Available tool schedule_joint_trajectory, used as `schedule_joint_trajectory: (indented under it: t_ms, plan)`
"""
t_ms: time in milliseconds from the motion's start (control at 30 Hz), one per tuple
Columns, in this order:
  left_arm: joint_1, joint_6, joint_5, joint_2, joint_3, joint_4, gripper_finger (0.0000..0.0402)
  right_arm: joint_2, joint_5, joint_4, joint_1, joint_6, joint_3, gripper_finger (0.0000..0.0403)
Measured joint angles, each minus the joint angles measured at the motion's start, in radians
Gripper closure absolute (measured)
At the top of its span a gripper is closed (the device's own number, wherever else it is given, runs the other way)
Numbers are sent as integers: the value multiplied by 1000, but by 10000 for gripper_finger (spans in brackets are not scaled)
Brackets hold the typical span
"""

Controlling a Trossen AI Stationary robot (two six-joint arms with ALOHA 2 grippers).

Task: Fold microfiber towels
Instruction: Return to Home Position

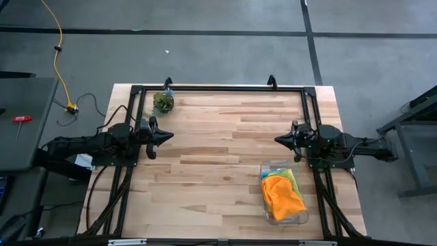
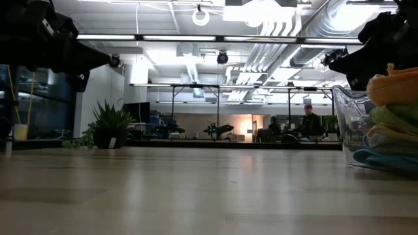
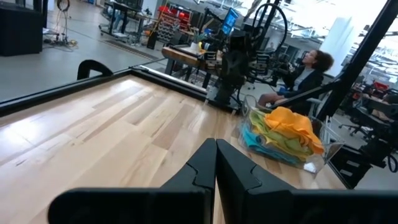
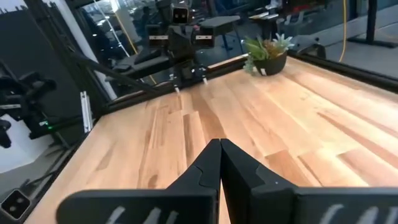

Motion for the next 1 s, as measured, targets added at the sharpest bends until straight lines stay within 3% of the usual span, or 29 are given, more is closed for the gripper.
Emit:
schedule_joint_trajectory:
  t_ms: [1000]
  plan:
    - [0,1,0,0,0,0,401,20,2,0,0,18,0,402]
